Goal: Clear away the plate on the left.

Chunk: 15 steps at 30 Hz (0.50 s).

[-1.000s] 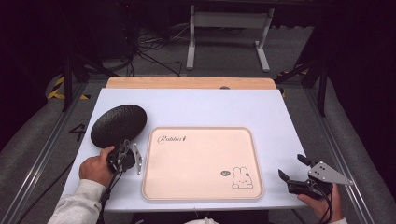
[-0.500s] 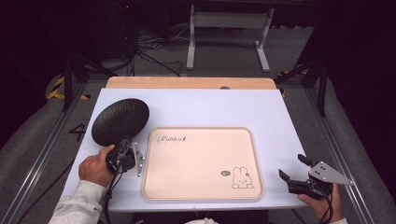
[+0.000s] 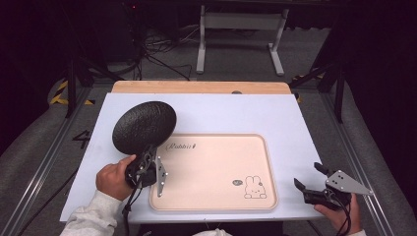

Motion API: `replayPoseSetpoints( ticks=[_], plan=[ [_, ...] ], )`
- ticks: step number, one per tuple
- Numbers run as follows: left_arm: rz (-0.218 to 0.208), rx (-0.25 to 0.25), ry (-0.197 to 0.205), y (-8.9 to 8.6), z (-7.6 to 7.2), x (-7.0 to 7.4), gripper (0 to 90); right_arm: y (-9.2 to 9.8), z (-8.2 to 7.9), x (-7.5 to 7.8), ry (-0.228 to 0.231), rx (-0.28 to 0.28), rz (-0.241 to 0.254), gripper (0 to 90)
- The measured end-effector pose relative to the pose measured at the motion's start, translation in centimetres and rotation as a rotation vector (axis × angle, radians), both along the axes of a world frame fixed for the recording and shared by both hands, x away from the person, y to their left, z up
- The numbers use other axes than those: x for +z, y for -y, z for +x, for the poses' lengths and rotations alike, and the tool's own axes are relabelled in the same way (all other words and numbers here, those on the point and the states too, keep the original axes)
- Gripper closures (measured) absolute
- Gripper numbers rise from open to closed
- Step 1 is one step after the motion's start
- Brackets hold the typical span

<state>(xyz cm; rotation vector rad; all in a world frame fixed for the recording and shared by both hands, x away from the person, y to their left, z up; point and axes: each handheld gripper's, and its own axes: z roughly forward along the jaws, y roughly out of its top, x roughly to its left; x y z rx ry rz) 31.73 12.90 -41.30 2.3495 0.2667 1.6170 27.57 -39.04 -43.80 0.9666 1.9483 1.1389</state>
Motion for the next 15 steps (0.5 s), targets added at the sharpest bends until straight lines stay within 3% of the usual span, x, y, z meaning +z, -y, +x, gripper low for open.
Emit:
replayPoseSetpoints(
  ticks=[6,15],
  plan=[
    [0.009,-0.042,0.007,1.4,-0.5,0.3,86.2,0.1,0.0,-0.1,-0.004,-0.005,0.004,11.3],
    [0.029,-0.152,0.01,4.3,-1.6,0.7,86.1,0.3,-0.1,0.1,0.0,-0.01,0.014,11.4]
  ],
)
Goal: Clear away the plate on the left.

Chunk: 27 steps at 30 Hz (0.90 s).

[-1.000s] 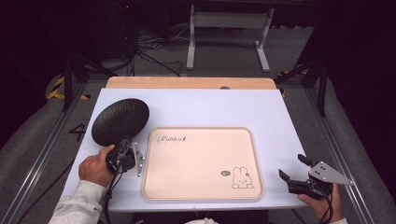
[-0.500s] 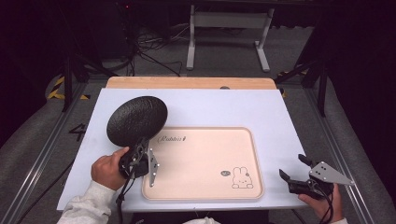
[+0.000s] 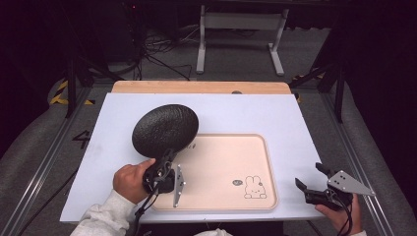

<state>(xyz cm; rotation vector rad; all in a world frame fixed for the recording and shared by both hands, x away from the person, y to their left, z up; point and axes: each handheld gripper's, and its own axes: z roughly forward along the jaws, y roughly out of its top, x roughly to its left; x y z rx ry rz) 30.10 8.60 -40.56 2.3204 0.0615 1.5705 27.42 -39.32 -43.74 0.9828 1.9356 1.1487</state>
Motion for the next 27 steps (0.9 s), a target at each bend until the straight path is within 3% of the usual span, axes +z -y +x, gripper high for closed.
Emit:
replayPoseSetpoints(
  ticks=[14,18,27],
  plan=[
    [0.056,-0.151,-0.028,4.3,-1.7,-0.7,86.1,0.1,-0.1,0.1,0.006,-0.006,0.004,11.3],
    [0.05,-0.181,-0.046,5.0,-1.9,-1.0,86.1,0.1,-0.1,0.0,0.004,-0.008,0.001,11.4],
    [0.103,-0.265,-0.067,7.5,-2.8,-2.3,85.7,0.2,-0.1,0.0,0.008,-0.008,0.004,11.5]
  ],
)
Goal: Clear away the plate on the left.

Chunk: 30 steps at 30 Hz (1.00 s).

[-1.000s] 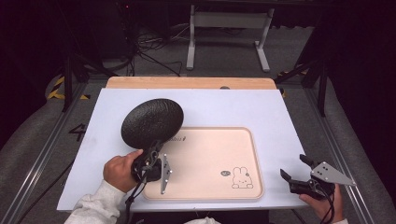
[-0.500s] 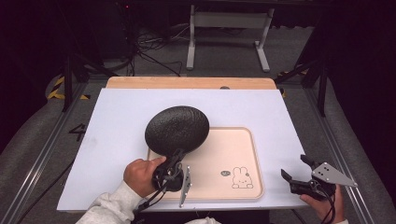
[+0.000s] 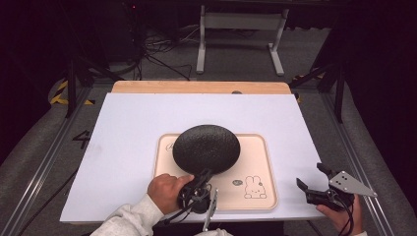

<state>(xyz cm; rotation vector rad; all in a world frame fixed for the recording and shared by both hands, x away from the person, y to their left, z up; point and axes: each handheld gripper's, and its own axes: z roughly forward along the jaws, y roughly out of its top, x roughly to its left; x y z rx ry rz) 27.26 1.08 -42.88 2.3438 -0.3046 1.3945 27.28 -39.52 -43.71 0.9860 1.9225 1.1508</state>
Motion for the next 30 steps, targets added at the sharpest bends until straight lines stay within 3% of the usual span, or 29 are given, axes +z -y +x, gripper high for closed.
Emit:
replayPoseSetpoints(
  ticks=[8,10,17,18,24,27,30],
  plan=[
    [0.014,-0.045,-0.049,1.1,0.1,-1.1,84.8,0.0,0.0,0.0,0.0,0.001,-0.004,11.5],
    [0.024,-0.049,-0.039,1.3,0.1,-1.2,84.8,0.0,0.0,0.0,-0.001,-0.001,-0.005,11.5],
    [0.05,-0.063,-0.068,1.2,0.3,-2.1,86.9,0.0,0.0,-0.1,-0.001,0.005,-0.01,11.5],
    [0.029,-0.062,-0.077,1.2,0.5,-2.1,87.1,0.0,0.0,-0.1,-0.003,0.002,-0.007,11.5],
    [0.01,-0.072,-0.085,1.1,0.6,-2.2,86.6,0.0,0.0,-0.2,-0.005,0.002,-0.009,11.5],
    [-0.022,-0.071,-0.143,0.8,0.9,-2.4,84.6,0.1,0.0,-0.1,0.0,-0.003,-0.008,11.5],
    [-0.028,-0.073,-0.157,0.8,1.0,-2.5,83.7,0.1,0.0,-0.1,0.002,-0.006,-0.006,11.5]
  ],
)
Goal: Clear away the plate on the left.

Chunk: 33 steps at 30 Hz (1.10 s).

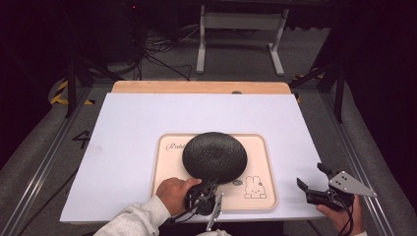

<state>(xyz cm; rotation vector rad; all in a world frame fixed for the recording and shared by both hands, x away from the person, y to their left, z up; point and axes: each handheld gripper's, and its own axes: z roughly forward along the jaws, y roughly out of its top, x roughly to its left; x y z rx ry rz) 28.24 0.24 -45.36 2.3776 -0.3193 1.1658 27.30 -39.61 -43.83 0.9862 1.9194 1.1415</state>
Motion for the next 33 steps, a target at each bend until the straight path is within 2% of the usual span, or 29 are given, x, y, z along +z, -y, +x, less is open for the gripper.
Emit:
replayPoseSetpoints(
  ticks=[4,7,10,13,17,21,33],
  plan=[
    [-0.021,0.008,-0.044,0.0,0.2,0.0,82.5,-0.1,0.0,0.0,-0.001,0.003,-0.007,11.5],
    [-0.011,0.009,-0.057,0.1,0.2,-0.2,81.0,0.0,0.0,0.0,-0.001,0.002,-0.004,11.5],
    [-0.008,0.01,-0.093,0.3,0.3,-0.5,79.1,0.0,0.0,0.0,-0.001,0.004,-0.003,11.5],
    [0.006,0.012,-0.117,0.3,0.3,-0.7,77.1,-0.1,0.0,0.0,-0.001,0.007,-0.006,11.5],
    [0.003,0.015,-0.142,0.4,0.4,-0.9,75.2,-0.1,0.0,0.0,-0.003,0.007,-0.008,11.4],
    [-0.028,0.017,-0.169,0.3,0.5,-0.9,73.9,0.0,0.0,0.0,-0.002,0.008,-0.005,11.4],
    [-0.078,-0.002,-0.239,0.1,0.6,-0.4,68.6,-0.1,0.0,0.0,-0.001,0.009,-0.006,11.4]
  ],
)
